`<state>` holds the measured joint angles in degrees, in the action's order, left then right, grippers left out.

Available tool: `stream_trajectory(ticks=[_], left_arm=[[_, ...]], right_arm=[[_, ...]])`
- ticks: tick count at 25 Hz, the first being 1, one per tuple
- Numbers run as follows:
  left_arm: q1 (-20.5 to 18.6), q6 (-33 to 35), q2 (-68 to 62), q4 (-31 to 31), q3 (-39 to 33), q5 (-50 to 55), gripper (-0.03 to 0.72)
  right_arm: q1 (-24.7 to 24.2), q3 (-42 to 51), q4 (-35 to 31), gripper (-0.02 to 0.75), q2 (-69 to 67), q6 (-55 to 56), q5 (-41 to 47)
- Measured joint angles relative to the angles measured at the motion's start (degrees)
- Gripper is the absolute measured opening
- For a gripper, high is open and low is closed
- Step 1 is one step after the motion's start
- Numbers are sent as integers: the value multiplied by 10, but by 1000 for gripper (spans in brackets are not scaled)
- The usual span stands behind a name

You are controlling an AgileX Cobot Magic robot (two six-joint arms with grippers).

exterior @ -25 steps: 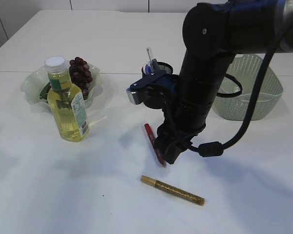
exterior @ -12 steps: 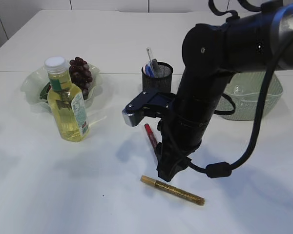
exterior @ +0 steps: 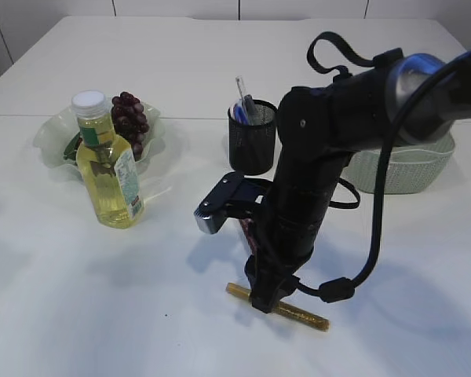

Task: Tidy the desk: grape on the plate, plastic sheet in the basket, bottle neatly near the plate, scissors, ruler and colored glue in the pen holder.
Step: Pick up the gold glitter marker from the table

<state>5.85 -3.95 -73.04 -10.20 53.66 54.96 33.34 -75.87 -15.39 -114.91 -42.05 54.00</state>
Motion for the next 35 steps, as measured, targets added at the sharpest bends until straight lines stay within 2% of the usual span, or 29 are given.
stream_trajectory(ticks=[8,21,29,35], left_arm=[[0,0,0,0,0,0,246],[0,0,0,-1,0,0,246],[0,0,0,-1,0,0,246],[0,0,0,-1,0,0,246]], right_arm=[[0,0,4,377,-27,-14,-51],[0,0,12,377,-45,-15,-55],[0,0,17,277,-45,-14,-55],[0,0,17,258,-45,-13,-55]])
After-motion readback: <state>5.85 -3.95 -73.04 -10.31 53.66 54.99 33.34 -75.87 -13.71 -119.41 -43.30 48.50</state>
